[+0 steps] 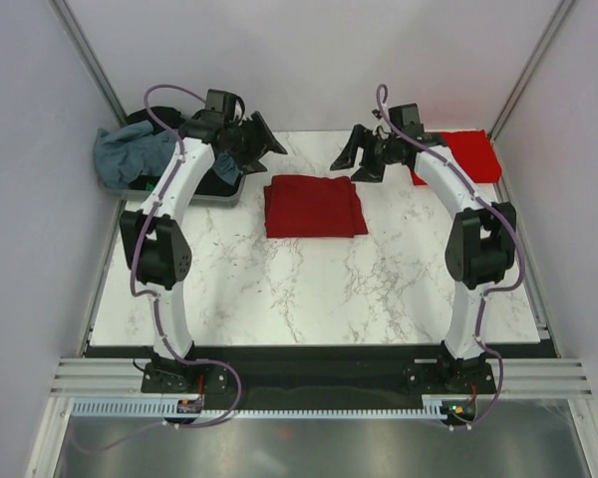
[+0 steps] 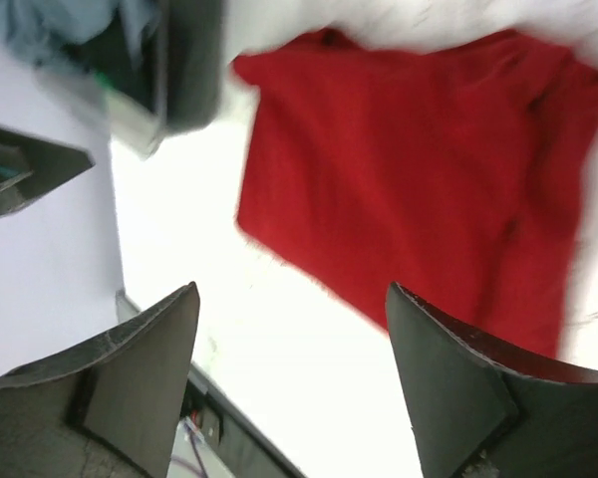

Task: Fold and stack the t-shirts
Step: Fold the tshirt

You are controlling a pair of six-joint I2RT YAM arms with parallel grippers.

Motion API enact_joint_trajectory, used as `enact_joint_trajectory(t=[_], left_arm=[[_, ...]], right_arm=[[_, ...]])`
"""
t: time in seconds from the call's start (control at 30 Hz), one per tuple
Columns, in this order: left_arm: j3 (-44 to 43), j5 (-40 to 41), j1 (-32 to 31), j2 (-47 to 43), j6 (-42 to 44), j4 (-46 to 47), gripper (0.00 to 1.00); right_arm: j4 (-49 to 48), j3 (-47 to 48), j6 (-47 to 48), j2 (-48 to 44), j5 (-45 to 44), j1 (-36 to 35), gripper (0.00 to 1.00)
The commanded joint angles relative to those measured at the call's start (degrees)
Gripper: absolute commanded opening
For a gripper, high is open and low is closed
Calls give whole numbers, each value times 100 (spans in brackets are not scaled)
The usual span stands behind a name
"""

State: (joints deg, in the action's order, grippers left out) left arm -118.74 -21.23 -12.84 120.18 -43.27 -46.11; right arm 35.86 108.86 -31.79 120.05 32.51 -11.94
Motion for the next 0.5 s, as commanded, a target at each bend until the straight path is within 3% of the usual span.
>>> enact_joint_trajectory(t=[0.0,0.17,0.3,0.47], left_arm=[[770,322,-376,-618,380,-22,77],[1677,287,-903,-715,284,364,75],[2503,146,-1089,-593,143,1103,73],[2759,548,-1089,57,536,1174,70]], right_arm=[[-930,-1005,-125,-544,439,-439,82],[-1799,-2322,-415,-588,651,-695,73],[-1881,-2764,-170,-316,476,-581,69],[-1915,-3544,164,-306,81,-432,66]])
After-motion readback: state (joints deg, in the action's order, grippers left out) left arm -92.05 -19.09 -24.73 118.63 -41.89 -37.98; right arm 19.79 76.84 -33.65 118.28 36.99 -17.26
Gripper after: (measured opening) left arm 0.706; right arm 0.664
